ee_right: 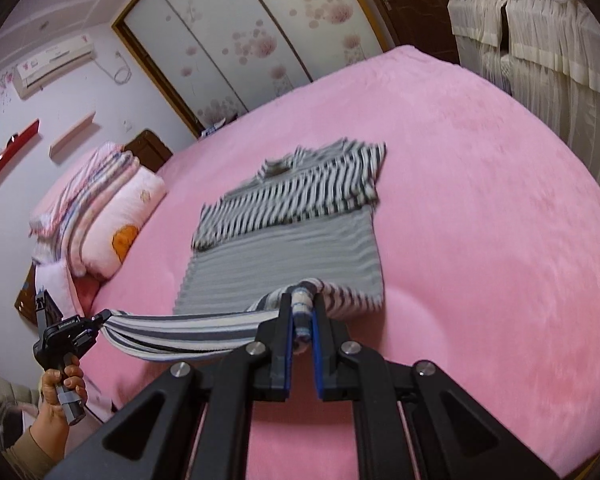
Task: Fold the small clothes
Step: 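Carry the held hem over onto the collar with both tools and open them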
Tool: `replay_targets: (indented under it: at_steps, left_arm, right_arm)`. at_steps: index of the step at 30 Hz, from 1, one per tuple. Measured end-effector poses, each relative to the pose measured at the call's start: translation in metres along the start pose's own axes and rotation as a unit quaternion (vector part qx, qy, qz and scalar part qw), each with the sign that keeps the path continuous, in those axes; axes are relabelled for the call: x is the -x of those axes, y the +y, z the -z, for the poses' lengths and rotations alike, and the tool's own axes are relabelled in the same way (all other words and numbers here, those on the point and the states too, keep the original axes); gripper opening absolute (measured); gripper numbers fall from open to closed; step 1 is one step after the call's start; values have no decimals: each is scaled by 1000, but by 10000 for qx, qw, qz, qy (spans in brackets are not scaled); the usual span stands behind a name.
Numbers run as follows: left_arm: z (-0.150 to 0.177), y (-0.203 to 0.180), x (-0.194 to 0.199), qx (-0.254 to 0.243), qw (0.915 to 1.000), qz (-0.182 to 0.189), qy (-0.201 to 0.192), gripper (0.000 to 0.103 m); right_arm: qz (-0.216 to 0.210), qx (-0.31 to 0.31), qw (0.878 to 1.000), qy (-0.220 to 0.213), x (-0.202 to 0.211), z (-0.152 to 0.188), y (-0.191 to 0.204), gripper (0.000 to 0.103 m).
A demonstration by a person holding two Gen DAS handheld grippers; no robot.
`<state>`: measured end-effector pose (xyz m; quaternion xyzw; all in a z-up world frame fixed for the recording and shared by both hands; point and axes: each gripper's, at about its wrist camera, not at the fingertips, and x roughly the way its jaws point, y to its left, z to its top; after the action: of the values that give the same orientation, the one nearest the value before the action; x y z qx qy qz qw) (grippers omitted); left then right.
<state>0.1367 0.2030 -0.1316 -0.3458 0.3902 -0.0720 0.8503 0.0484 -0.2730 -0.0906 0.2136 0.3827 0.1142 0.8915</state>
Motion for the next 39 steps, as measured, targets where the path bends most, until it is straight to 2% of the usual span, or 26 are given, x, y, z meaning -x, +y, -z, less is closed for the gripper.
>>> replay_targets:
  at_steps: [4, 8, 12, 18, 28, 39]
  left_arm:
    - [-46, -22, -40, -41, 9998, 77, -155, 6]
    - [-93, -32, -100, 100, 9996, 212, -186, 6]
    - [-134, -37, -159, 159, 9997, 65, -180, 6]
    - [-183, -44, -219, 284, 9991, -291, -75, 6]
    - [-226, -51, -283, 577, 9964, -586, 210, 6]
    - [-252, -48, -356, 615, 9923, -928, 546, 6]
  right_arm:
    - [-11, -56, 9998, -182, -32, -48, 1, 7]
    - [-1, -134, 9995, -290, -78, -92, -3, 7]
    - [76, -324, 9990, -289, -128, -134, -10, 7]
    - [296, -593, 9977, -144, -190, -181, -26, 7]
    - [612, -1073, 9922, 145, -250, -220, -47, 7]
    - [996, -1589, 9816, 357, -307, -234, -74, 7]
